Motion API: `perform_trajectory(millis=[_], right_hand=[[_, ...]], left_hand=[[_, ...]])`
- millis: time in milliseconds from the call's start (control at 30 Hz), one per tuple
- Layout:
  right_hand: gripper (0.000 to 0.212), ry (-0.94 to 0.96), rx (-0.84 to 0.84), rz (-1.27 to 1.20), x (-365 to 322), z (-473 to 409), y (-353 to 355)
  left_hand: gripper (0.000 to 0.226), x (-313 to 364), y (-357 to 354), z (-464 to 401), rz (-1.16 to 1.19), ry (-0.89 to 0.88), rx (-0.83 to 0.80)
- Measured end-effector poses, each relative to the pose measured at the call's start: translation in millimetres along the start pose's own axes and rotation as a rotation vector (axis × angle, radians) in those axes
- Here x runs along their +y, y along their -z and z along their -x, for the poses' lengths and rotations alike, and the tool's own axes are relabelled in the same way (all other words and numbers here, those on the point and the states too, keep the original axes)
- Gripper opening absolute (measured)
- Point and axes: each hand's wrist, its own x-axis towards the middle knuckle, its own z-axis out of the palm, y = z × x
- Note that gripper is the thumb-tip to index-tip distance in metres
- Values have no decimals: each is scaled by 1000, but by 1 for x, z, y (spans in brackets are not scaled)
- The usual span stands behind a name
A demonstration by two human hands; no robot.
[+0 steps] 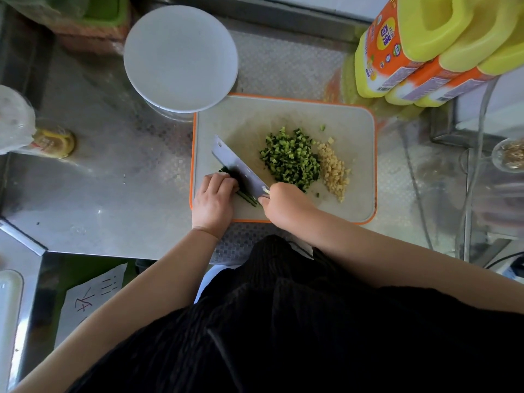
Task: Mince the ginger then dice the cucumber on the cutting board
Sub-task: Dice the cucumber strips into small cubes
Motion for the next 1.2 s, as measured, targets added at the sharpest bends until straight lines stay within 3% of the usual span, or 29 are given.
perform_trajectory(millis=[533,900,1200], right_hand=[[26,25,5,41,2,-12,-6],[39,46,33,-71,6,-22,-5],[35,82,42,61,15,-1,-9]], left_hand=[[16,-2,-2,-1,-11,-19,9],[13,-1,-1,2,-35,-4,-3],[11,-1,-1,3,-69,61,17]])
